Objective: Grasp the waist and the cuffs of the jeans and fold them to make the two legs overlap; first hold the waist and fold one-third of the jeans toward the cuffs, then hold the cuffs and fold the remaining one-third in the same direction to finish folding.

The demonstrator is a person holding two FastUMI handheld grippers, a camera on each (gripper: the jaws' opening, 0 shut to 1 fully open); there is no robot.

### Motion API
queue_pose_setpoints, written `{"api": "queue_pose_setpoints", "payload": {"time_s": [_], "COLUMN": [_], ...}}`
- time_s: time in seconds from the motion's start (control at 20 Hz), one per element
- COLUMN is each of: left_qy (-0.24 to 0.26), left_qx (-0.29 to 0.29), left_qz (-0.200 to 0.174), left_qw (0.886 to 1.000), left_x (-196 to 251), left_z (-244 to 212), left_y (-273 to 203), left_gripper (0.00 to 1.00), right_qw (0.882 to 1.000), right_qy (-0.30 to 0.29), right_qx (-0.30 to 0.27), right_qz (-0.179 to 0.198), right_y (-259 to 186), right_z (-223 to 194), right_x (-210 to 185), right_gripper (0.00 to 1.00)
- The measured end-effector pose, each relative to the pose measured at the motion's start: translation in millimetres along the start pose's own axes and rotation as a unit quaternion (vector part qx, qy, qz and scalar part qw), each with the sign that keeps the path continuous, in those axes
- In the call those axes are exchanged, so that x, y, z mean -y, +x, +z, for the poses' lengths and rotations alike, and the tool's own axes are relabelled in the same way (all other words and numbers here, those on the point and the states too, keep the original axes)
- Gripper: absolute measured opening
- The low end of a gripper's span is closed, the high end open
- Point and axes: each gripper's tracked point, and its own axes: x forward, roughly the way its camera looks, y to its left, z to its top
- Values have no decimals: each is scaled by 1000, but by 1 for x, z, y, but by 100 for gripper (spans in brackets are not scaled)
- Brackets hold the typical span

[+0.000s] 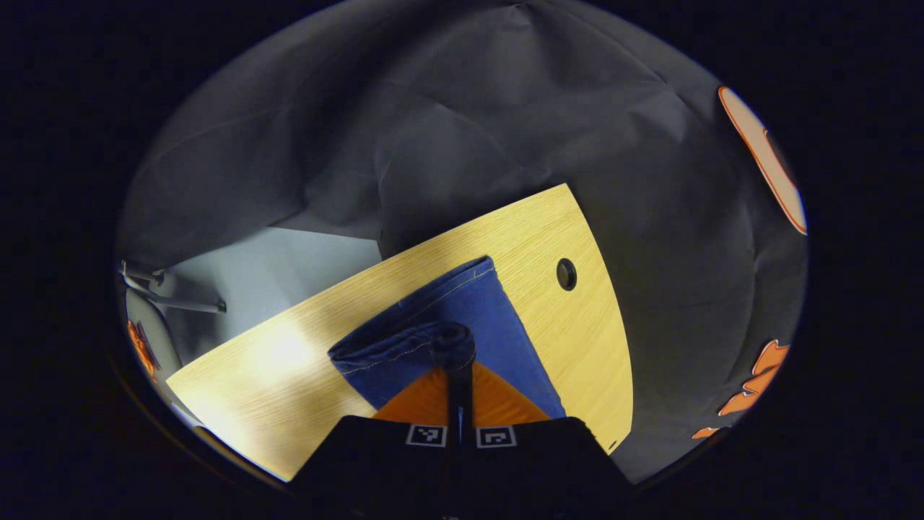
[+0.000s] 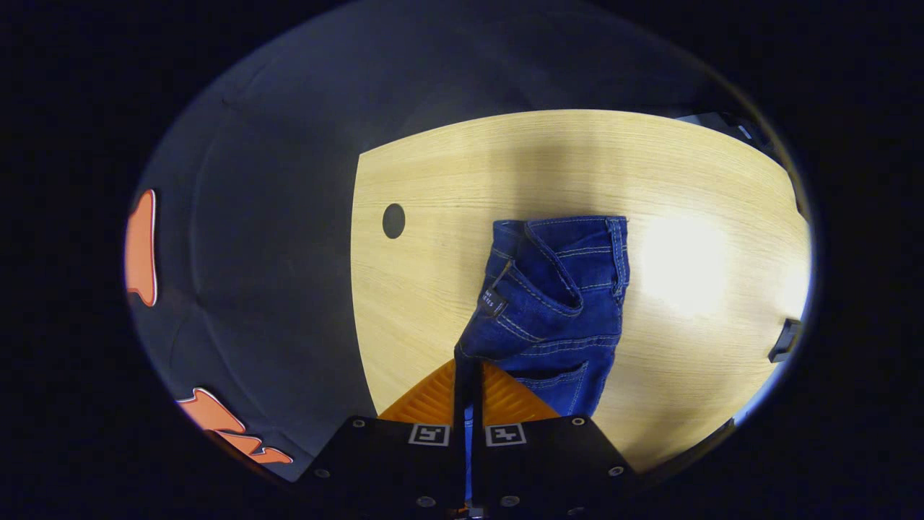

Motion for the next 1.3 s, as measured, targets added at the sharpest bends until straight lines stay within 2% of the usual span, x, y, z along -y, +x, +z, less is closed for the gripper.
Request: {"api": "queue_pose_setpoints", "payload": {"time_s": [0.15,0.25,0.3,0.35,0.4,0.45,0.5,0.55,0.6,0.65,0.7,0.75,0.8,0.85,0.9,1.0,1.15,1.3], "left_qy": [4,11,19,38,53,63,66,67,80,106,141,179,213,240,260,299,338,389], "left_qx": [-2,-2,4,8,16,15,15,14,18,20,24,23,21,9,8,7,-12,-8], "left_qz": [11,5,-7,-23,-35,-42,-52,-66,-76,-71,-54,-37,-24,-12,-12,2,12,37], "left_qw": [1000,1000,1000,999,998,997,996,995,994,992,988,983,976,971,966,954,941,920], "left_x": [3,11,15,24,29,34,40,48,54,54,49,44,40,35,38,32,23,9], "left_z": [2,4,5,6,6,3,-2,-6,-11,-16,-19,-23,-27,-39,-45,-54,-71,-71], "left_y": [9,7,8,3,-3,-7,-15,-20,-27,-31,-36,-42,-48,-47,-52,-54,-51,-50], "left_gripper": [0,1,5,5,25,27,41,42,63,75,88,90,90,96,93,95,97,98], "right_qw": [999,999,999,999,998,997,997,998,998,998,998,997,996,995,994,993,987,984], "right_qy": [37,41,44,41,35,31,23,12,-7,-32,-54,-74,-90,-101,-107,-117,-155,-171], "right_qx": [-9,-15,-15,-15,-13,-7,4,11,19,21,22,19,20,18,17,16,22,29], "right_qz": [-9,-6,10,28,51,64,69,62,56,44,37,26,16,11,10,7,-25,-46], "right_y": [9,11,9,4,1,-8,-11,-15,-21,-23,-25,-25,-26,-27,-28,-29,-30,-27], "right_z": [2,3,4,4,8,10,14,15,15,13,10,6,3,1,0,-3,-1,6], "right_x": [1,-1,-9,-17,-28,-34,-33,-26,-19,-9,-1,8,15,21,25,32,57,79], "right_gripper": [4,4,4,10,12,11,15,32,35,44,49,75,70,82,84,87,90,96]}}
